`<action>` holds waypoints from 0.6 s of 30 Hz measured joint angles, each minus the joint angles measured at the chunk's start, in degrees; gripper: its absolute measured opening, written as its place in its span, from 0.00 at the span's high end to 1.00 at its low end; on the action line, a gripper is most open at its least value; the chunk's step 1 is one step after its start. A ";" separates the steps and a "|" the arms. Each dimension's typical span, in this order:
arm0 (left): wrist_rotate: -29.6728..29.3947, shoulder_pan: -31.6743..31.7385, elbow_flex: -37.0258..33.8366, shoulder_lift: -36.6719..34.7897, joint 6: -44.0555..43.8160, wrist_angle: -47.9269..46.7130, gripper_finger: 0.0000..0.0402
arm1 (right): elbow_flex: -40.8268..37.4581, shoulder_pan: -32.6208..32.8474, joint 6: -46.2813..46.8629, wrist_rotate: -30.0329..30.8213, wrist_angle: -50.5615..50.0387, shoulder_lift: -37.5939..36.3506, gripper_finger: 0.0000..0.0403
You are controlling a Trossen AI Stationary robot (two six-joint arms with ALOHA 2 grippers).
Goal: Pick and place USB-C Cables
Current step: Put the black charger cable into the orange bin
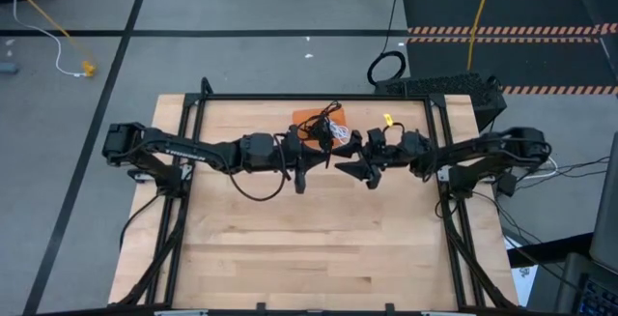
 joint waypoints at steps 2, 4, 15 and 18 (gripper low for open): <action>0.00 -0.28 0.00 0.00 0.00 -0.08 0.93 | 0.77 -0.26 -0.01 0.03 -1.21 0.45 0.40; -0.04 -0.60 0.00 0.00 0.00 -0.06 0.93 | 1.45 -0.30 -0.04 0.83 -1.58 1.17 0.40; -0.15 -1.74 0.00 -0.02 0.26 -0.06 0.93 | 6.34 -0.22 0.80 1.25 -2.95 6.19 0.44; 0.00 -1.72 0.00 -0.02 0.46 -0.50 0.93 | 6.40 -0.23 1.71 1.27 -3.29 6.99 0.54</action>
